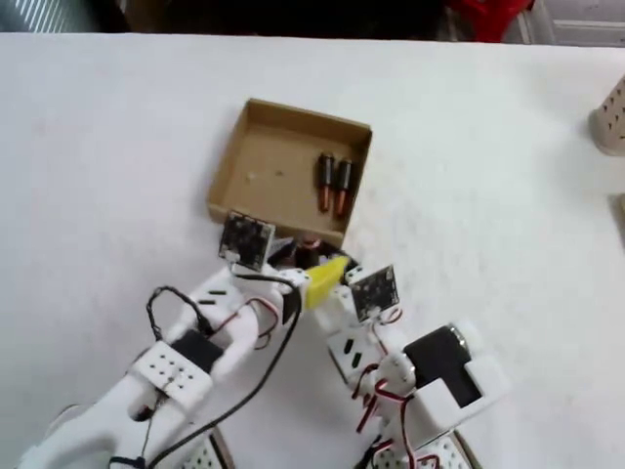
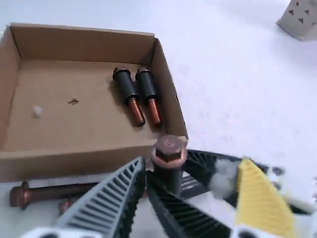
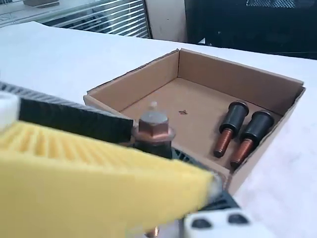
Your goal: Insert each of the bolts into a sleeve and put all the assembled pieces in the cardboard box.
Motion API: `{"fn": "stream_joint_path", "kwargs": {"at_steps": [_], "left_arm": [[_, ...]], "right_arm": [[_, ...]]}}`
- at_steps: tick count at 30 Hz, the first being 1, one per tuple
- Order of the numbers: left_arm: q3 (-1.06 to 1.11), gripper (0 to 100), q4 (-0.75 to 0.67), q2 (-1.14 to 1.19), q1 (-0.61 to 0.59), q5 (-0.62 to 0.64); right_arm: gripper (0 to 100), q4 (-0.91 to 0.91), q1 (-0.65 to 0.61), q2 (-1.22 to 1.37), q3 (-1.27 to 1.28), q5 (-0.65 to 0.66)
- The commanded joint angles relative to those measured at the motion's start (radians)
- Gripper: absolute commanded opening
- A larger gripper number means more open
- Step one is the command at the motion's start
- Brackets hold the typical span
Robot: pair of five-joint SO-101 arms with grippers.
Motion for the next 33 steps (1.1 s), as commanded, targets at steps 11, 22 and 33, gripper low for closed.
{"fn": "stream_joint_path", "kwargs": {"at_steps": [11, 22, 33], "left_arm": [[-0.249, 51, 0.057, 0.038, -0.13, 0.304], [-0.322, 51, 0.52, -0.361, -0.147, 0.304], [-0.325, 6, 0.54, -0.367, -0.398, 0.304]], "right_arm": [[1.6, -0.027, 0.01, -0.004, -0.002, 0.005], [1.6, -0.027, 0.013, -0.004, -0.002, 0.005], [1.6, -0.027, 0.016, -0.004, -0.002, 0.005]]}}
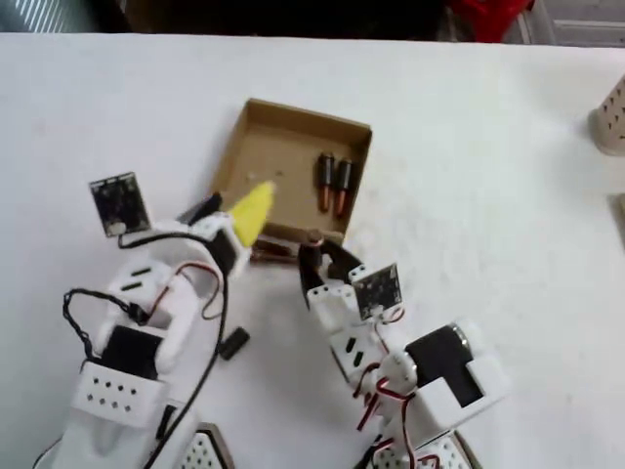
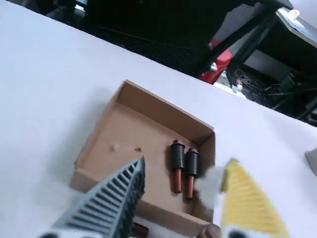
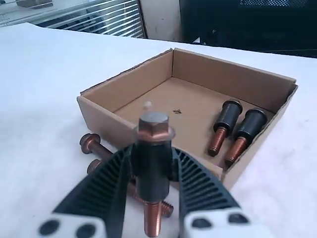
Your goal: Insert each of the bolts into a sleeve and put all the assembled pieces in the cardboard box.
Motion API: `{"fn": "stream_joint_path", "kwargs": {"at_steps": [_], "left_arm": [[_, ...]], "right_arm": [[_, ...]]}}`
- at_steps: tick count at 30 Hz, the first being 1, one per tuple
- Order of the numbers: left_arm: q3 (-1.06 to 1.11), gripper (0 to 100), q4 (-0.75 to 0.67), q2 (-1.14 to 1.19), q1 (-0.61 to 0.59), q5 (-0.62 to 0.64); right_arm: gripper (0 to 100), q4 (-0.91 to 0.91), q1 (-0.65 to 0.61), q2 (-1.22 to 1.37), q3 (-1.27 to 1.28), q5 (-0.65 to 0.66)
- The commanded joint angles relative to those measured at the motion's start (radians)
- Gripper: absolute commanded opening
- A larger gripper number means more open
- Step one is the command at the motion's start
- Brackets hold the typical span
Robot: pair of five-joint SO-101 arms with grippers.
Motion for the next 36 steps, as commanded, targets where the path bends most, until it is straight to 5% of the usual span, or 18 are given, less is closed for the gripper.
{"fn": "stream_joint_path", "kwargs": {"at_steps": [1, 5, 11, 20, 29, 36], "left_arm": [[-0.058, 9, 0.077, -0.022, -0.077, 0.008], [-0.057, 4, 0.258, -0.022, -0.165, 0.003], [0.021, 2, 0.494, -0.024, -0.229, -0.186], [0.258, 2, 0.502, -0.03, -0.231, -0.462], [0.341, 2, 0.416, -0.03, -0.232, -0.551], [0.342, 2, 0.41, -0.03, -0.232, -0.551]], "right_arm": [[1.6, -0.027, 0.015, -0.004, -0.002, 0.008], [1.6, -0.027, 0.016, -0.005, -0.002, 0.008], [1.6, 0.005, 0.033, -0.013, 0.0, 0.008], [1.6, 0.165, 0.097, -0.16, 0.006, 0.009], [1.6, 0.696, 0.162, -0.556, -0.005, 0.305], [1.7, 1.308, 0.171, -1.009, -0.061, 0.336]]}}
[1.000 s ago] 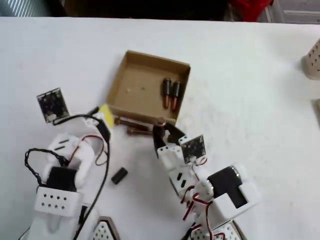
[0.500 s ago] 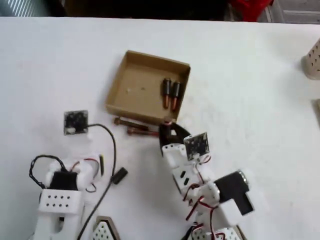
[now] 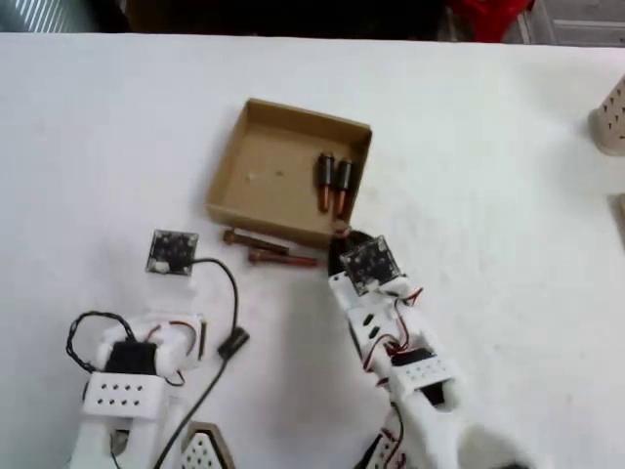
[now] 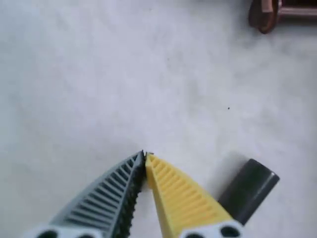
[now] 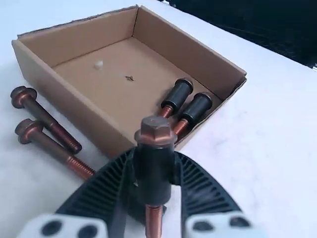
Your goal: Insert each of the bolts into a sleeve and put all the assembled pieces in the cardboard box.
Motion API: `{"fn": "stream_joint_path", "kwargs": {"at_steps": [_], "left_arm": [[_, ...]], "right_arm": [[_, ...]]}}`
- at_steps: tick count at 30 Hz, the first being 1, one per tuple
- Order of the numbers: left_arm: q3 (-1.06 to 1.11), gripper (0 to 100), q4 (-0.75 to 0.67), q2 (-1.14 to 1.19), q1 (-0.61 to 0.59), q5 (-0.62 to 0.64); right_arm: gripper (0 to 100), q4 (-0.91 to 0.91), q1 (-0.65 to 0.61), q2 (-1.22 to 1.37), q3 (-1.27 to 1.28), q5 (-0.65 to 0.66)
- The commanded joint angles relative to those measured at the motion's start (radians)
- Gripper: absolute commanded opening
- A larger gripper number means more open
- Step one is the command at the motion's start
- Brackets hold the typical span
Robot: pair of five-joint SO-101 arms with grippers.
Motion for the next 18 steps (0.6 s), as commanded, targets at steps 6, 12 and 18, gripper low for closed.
{"fn": "stream_joint_path", "kwargs": {"at_steps": [6, 12, 18], "left_arm": [[-0.006, 2, -0.021, -0.013, -0.01, -0.011], [-0.006, 2, -0.021, -0.013, -0.012, -0.012], [-0.006, 2, -0.021, -0.013, -0.012, -0.012]], "right_arm": [[1.7, 0.905, 0.005, -0.522, -0.307, 0.012], [1.7, 1.139, -0.015, -0.51, -0.539, -0.063], [1.7, 1.336, -0.01, -0.274, -0.839, -0.066]]}}
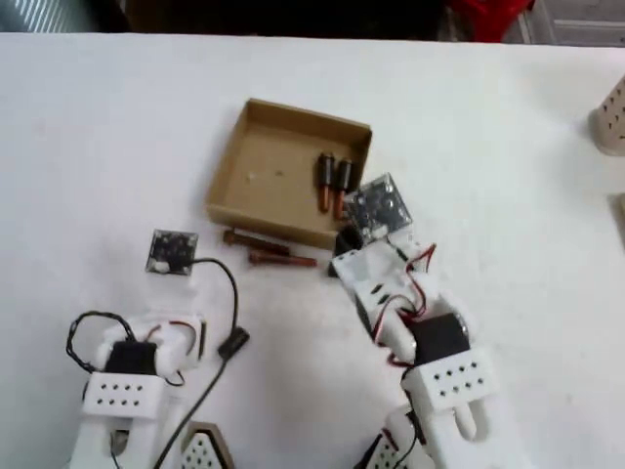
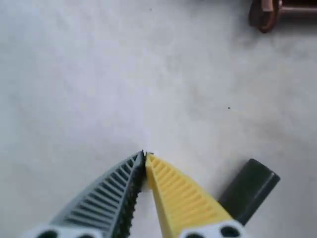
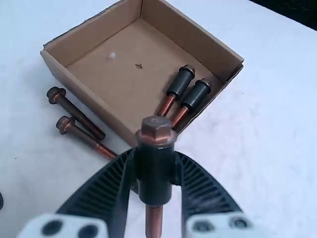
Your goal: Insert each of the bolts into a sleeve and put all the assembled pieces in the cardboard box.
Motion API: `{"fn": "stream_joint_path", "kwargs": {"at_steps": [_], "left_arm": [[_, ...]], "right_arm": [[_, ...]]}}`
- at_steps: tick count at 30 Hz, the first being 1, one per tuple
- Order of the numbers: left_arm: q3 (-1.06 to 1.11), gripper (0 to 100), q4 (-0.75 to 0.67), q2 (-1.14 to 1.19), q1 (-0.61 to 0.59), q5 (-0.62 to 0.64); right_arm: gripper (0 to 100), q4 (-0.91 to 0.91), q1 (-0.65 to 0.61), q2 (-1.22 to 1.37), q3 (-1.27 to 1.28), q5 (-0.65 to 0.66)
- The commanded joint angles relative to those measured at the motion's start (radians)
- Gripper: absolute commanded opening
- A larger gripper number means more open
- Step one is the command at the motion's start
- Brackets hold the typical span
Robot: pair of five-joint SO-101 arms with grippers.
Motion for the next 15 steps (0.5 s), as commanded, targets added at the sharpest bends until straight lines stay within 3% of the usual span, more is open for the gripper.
{"fn": "stream_joint_path", "kwargs": {"at_steps": [1, 6, 15], "left_arm": [[-0.006, 2, -0.021, -0.013, -0.01, -0.011], [-0.006, 2, -0.021, -0.013, -0.01, -0.011], [-0.006, 2, -0.021, -0.013, -0.01, -0.012]], "right_arm": [[1.7, 0.145, -0.002, 0.189, -0.307, -0.034], [1.7, 0.294, -0.01, 0.45, -0.58, -0.112], [1.8, 0.355, -0.041, 0.84, -0.959, -0.16]]}}
